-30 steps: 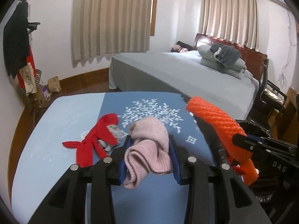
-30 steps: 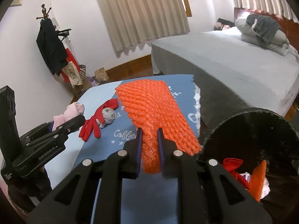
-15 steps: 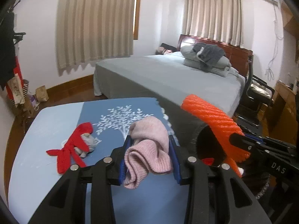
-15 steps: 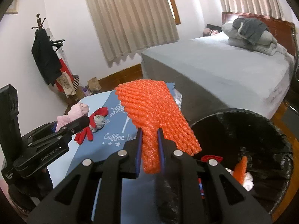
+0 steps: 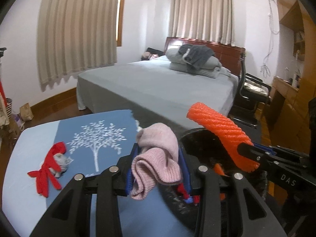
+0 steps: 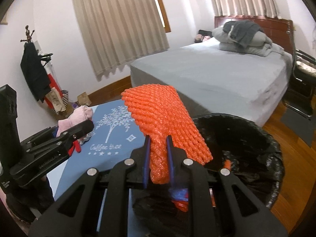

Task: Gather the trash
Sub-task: 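Carry the pink cloth and orange mesh over the bin and release both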

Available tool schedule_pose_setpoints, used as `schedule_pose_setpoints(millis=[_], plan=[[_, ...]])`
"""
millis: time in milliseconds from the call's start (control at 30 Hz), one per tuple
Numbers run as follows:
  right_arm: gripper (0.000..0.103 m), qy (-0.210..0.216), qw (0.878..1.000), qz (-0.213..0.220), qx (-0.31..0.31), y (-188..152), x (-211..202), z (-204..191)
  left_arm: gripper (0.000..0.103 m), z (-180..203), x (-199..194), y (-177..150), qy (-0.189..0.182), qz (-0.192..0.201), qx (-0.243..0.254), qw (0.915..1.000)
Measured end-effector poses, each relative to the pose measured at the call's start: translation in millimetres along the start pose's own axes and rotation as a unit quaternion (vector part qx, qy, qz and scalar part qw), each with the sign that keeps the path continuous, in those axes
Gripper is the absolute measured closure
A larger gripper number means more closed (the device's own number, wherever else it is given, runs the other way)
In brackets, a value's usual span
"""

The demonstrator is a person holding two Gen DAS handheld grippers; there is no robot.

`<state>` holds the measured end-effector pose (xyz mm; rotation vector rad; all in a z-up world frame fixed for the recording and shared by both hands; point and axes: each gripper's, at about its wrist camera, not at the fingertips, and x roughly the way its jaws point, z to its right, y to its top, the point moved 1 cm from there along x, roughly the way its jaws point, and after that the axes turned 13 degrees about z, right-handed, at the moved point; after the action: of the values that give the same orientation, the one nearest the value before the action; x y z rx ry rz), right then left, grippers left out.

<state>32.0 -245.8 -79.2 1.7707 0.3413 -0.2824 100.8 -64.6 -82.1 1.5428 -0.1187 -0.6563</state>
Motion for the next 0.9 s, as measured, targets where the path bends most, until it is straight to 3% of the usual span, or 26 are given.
schedule_pose_setpoints(millis=[433,900], plan=[[0.088,-0.057,0.998,0.009,0.015,-9.4,-28.2,50.7,0.065,61.5,29.3,-0.2,-0.061,-0.005,0.022,0.9979],[0.088,-0.090,0.995,-0.003,0.033,-25.4,-25.7,93.4,0.065,101.9,70.4,-17.5,-0.093,-0.030,0.038,0.9945]])
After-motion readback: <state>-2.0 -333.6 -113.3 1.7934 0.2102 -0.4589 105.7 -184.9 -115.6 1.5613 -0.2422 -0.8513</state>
